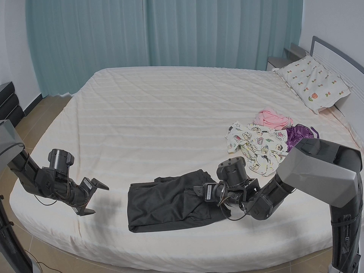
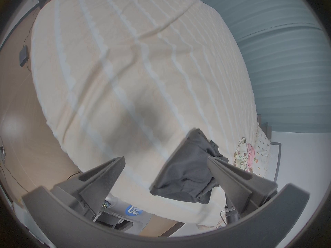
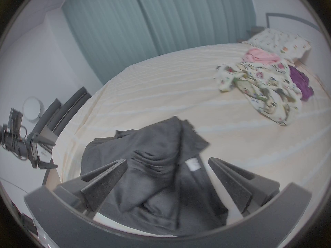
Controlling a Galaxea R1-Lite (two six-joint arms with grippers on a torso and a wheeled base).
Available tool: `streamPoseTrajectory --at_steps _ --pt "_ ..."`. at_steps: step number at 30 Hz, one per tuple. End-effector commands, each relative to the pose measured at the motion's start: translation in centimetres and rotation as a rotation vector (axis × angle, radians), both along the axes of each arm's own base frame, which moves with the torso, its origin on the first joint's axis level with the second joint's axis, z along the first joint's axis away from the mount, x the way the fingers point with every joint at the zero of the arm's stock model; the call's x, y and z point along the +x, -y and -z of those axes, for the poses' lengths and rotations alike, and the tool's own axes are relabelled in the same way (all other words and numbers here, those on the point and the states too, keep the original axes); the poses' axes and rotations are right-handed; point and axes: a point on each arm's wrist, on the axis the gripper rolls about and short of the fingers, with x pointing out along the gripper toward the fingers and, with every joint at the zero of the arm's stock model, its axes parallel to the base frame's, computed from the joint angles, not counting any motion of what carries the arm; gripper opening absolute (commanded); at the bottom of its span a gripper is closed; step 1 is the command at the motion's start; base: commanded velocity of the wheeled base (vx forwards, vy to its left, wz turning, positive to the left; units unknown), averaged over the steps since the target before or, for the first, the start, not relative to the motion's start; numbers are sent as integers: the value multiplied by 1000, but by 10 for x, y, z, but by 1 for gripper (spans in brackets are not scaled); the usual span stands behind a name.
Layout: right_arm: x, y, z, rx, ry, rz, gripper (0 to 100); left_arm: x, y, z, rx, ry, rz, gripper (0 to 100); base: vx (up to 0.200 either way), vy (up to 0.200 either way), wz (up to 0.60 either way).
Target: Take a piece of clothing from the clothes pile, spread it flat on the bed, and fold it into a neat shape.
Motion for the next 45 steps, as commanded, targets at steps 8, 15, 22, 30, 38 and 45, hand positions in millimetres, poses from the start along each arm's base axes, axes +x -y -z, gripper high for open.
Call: streamPoseTrajectory --at_steps 8,15,22,30,38,45 --pt "13 -22 17 -148 57 -42 100 0 -1 13 12 32 -7 100 0 25 0" --pt "15 -18 21 -247 83 -39 100 0 0 13 14 32 -5 100 0 0 0" --pt "15 -16 29 -292 81 -30 0 0 0 13 14 31 -5 100 0 0 0" --pt "15 0 18 -280 73 13 0 0 0 13 13 31 -4 100 0 0 0" --pt "0 23 10 -220 8 80 0 0 0 14 12 29 -4 100 0 0 0" --pt "-15 53 15 -227 -82 94 0 0 0 14 12 29 -4 100 0 0 0"
